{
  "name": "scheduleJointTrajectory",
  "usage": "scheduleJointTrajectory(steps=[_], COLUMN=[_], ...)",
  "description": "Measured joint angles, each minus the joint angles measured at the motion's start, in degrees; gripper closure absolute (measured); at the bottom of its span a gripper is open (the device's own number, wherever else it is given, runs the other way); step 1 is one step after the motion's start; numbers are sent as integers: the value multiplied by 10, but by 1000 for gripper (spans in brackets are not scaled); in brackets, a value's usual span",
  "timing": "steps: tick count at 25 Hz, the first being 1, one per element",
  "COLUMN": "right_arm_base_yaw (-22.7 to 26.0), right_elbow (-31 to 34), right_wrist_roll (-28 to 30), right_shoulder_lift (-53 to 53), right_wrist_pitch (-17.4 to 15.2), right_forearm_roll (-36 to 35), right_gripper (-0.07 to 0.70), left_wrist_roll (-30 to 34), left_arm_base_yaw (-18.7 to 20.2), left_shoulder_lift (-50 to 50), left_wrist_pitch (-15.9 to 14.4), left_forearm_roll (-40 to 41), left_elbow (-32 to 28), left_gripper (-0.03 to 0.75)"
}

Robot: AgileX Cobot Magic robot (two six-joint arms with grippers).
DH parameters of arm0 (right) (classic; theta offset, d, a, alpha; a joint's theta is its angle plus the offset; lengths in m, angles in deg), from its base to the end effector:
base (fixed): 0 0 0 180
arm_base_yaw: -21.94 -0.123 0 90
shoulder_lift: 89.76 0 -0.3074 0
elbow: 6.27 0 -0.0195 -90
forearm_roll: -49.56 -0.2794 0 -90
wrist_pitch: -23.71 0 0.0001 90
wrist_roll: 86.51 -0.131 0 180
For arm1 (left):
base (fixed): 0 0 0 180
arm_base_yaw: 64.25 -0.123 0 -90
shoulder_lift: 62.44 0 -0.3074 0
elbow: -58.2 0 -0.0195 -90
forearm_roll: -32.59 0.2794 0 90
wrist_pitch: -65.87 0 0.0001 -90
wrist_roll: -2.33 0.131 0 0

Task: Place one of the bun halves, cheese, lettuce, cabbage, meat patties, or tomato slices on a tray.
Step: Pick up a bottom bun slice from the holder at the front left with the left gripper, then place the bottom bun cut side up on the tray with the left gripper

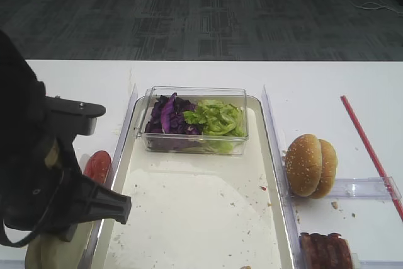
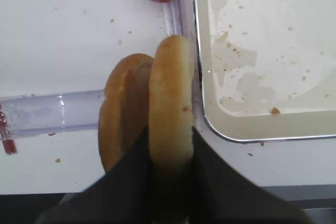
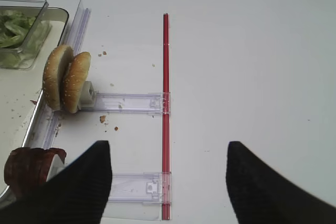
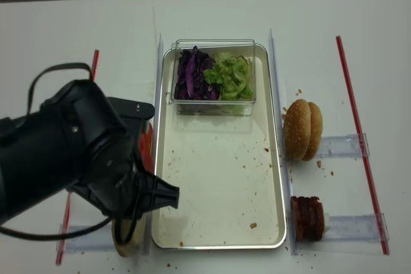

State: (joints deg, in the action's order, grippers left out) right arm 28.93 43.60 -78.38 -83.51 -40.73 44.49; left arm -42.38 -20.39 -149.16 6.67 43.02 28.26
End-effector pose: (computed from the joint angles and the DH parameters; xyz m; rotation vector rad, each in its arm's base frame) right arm 0.0291 0.0070 0.2621 -0.0287 2.1010 -0.0519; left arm 0.1951 -0.1593 0.1930 0.1085 2.9751 0.0955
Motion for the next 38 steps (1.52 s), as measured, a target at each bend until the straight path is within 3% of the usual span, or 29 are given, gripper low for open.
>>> scheduleJointTrajectory(steps=[17,33,38], right_arm_base_yaw=[0,0,0], right_elbow=[0,0,0], right_wrist_roll=[0,0,0], right_shoulder_lift=[0,0,0], right_wrist_pitch=[0,0,0], right_forearm_roll=[0,0,0], right_gripper=[125,125,125], left_wrist_roll=[0,3,23], left_arm_base_yaw=[0,0,-32], left_shoulder_lift=[172,179,179], left_wrist_pitch=[-29,-30,-31], left_forearm_roll=[0,16,15], left_elbow=[0,0,0], left_gripper=[595,603,629])
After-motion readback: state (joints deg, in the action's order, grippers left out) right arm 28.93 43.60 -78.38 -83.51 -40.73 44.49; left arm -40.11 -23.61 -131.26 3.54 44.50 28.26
